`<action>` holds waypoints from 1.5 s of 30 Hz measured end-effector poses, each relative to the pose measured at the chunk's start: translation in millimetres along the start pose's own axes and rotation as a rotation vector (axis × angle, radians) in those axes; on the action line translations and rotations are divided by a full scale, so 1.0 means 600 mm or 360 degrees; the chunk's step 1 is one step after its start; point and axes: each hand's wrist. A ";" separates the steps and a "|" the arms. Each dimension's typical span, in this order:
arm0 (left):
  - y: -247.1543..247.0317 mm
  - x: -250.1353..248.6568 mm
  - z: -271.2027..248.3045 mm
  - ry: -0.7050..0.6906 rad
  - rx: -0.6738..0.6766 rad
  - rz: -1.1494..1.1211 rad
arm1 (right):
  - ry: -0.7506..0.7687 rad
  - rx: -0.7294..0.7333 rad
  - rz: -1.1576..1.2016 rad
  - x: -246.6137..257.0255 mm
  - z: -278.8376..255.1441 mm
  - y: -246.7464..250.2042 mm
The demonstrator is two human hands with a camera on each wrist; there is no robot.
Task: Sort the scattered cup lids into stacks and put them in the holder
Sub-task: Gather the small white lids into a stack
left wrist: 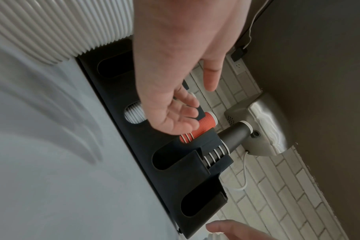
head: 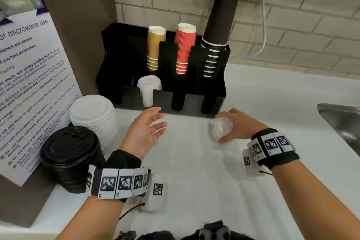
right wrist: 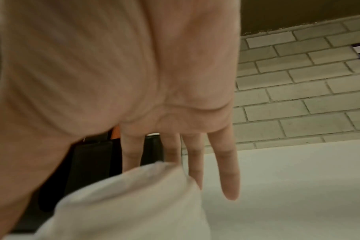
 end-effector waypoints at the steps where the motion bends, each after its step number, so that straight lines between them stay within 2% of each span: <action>1: 0.000 0.000 -0.002 0.0003 0.0004 0.0004 | 0.0007 -0.0006 -0.0004 -0.002 0.003 -0.007; 7: 0.002 0.004 -0.008 0.0038 -0.0014 0.0029 | 0.0043 -0.0126 -0.0002 -0.006 0.010 -0.026; 10: 0.004 0.006 -0.009 0.0044 -0.0022 0.0037 | 0.0016 -0.0137 -0.0071 -0.004 0.003 -0.014; 13: 0.002 0.007 -0.013 0.0020 0.0022 0.0093 | 0.0097 -0.0269 -0.0126 0.014 -0.010 0.005; 15: -0.007 0.009 -0.019 -0.0017 0.0135 0.0241 | 0.0317 -0.0354 0.0183 0.043 -0.019 0.015; 18: -0.027 0.015 -0.030 -0.0010 0.0435 0.0422 | 0.0721 -0.0343 0.0726 0.110 -0.037 0.015; 20: -0.038 0.021 -0.035 -0.0024 0.0620 0.0410 | 0.0868 -0.0330 0.0932 0.151 -0.044 0.006; 22: -0.044 0.024 -0.037 -0.0102 0.0688 0.0339 | 0.0928 -0.0342 0.1045 0.174 -0.046 -0.003; 26: -0.035 0.016 -0.035 -0.0164 0.0650 0.0195 | 0.0918 -0.0345 0.1187 0.189 -0.047 -0.008; 29: -0.027 0.009 -0.034 -0.0160 0.0683 0.0257 | 0.0935 -0.0311 0.1250 0.190 -0.048 -0.006; 34: -0.023 0.003 -0.032 -0.0194 0.0666 0.0313 | 0.0927 -0.0246 0.1222 0.189 -0.049 0.003; 45: -0.032 0.003 -0.033 -0.0291 0.0530 0.0336 | 0.0921 -0.0293 0.1208 0.197 -0.051 0.007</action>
Point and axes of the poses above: each hand's wrist, its own z-axis towards the middle knuckle, its own y-axis out of the back of the hand, x = y × z, and after that the axes turned 4 degrees about y, right-handed
